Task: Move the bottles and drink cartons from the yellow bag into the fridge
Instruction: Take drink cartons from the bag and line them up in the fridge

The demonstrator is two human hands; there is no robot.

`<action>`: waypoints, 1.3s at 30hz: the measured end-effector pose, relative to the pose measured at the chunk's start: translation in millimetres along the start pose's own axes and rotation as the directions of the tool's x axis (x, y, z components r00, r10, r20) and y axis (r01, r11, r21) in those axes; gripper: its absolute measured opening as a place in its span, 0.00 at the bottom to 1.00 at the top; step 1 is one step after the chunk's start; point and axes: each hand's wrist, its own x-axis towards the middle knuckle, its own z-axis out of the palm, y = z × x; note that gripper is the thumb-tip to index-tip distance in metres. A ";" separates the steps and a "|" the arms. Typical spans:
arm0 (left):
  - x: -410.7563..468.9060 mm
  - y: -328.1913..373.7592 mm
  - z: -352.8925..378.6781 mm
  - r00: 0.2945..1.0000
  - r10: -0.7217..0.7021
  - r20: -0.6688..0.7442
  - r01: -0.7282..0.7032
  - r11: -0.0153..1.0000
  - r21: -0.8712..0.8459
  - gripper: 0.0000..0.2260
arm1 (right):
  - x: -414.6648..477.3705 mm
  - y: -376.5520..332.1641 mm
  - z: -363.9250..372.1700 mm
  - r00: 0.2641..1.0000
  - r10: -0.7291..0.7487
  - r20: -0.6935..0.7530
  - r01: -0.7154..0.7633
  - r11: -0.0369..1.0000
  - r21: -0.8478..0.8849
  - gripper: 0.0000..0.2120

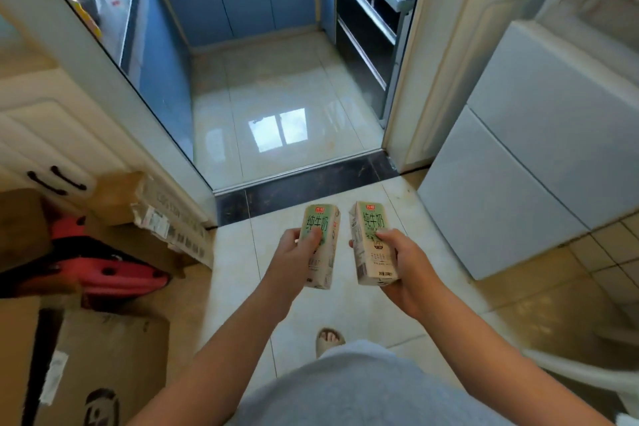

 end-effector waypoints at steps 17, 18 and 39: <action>240.7 178.5 138.2 0.910 0.009 0.414 -0.052 0.994 0.093 0.10 | 135.0 -195.6 -13.6 0.908 -0.267 -0.324 0.336 0.924 0.181 0.13; 254.8 191.3 150.8 0.892 0.007 0.451 -0.065 0.991 0.114 0.10 | 141.4 -210.0 -15.9 0.891 -0.282 -0.357 0.362 0.915 0.180 0.13; 336.6 410.2 433.4 0.490 0.352 0.797 -0.545 0.837 -0.035 0.10 | 160.4 -478.4 -107.1 0.432 -0.614 -0.660 0.825 0.564 0.015 0.18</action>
